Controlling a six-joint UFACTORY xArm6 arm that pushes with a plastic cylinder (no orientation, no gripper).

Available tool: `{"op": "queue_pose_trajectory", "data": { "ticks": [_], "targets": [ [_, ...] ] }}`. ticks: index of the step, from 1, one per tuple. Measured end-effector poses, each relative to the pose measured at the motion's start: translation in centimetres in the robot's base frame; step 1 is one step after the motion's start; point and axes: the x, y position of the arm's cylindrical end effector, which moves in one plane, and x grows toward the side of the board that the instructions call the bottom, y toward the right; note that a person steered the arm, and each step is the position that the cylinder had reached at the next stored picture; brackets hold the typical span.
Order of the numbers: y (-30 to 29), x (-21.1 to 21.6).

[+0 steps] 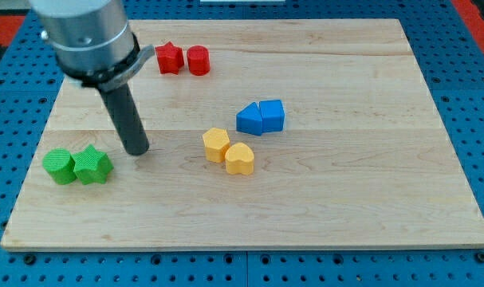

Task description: Push the red blocks to the top center

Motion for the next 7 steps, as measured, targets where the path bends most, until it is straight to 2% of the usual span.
{"op": "queue_pose_trajectory", "data": {
  "ticks": [3,4,6,7],
  "targets": [
    [-1.4,-13.2],
    [0.9,-16.7],
    [8.7,-20.8],
    [8.5,-21.1]
  ]
}}
